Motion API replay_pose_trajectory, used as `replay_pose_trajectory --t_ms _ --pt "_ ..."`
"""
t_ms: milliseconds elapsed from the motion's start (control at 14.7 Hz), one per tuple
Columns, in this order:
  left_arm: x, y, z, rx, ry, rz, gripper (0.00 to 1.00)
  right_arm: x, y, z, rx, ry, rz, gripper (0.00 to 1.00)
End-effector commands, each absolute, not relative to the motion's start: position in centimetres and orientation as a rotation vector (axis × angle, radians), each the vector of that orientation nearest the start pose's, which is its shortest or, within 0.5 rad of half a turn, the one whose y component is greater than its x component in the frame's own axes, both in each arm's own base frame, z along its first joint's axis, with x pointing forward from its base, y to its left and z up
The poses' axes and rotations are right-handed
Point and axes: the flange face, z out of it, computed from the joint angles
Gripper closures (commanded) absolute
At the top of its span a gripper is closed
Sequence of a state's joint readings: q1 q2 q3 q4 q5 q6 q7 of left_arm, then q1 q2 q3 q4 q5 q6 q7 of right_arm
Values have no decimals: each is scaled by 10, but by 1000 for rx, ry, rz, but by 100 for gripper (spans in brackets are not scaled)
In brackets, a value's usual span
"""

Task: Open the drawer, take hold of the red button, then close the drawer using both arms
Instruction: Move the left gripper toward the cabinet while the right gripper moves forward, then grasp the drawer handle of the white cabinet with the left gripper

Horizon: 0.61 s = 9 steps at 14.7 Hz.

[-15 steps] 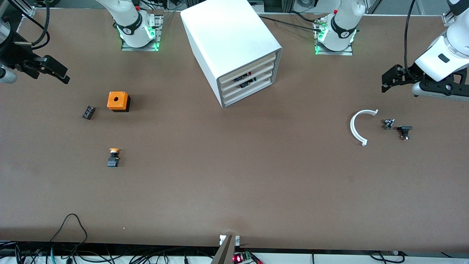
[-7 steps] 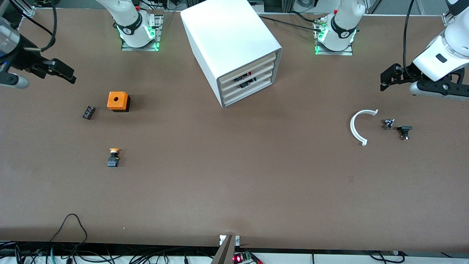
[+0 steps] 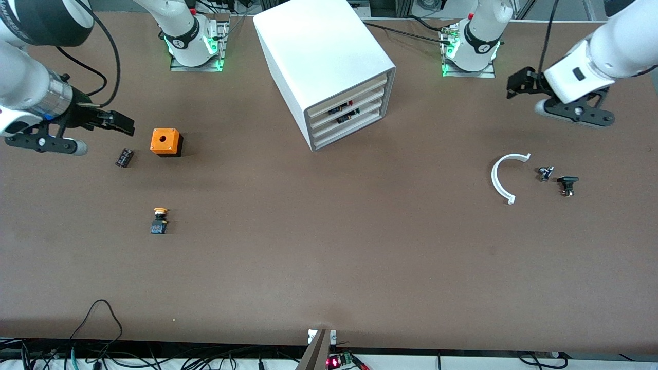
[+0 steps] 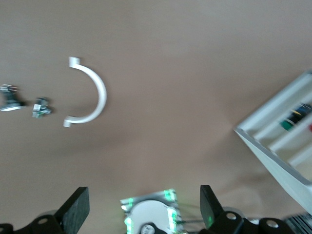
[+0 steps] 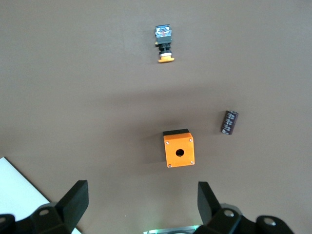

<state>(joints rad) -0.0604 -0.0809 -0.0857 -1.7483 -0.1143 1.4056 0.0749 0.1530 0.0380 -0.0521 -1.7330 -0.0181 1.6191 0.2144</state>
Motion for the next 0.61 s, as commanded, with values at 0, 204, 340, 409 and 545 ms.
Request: replay_pose_trajectory --t_ms 0,204,340,409,545 --pt "499 -104 569 -3312 466 510 0 563 69 518 -3148 164 221 1" --pt "498 -102 535 -3514 476 727 0 573 81 505 -3144 207 195 1" --pt "497 -107 521 -3541 515 780 2 577 97 495 -3125 295 217 1" --pt "498 -110 497 -3567 512 886 5 578 106 489 -3124 351 233 1" --pt "495 -123 467 -3660 485 981 5 580 136 482 -3127 463 242 1"
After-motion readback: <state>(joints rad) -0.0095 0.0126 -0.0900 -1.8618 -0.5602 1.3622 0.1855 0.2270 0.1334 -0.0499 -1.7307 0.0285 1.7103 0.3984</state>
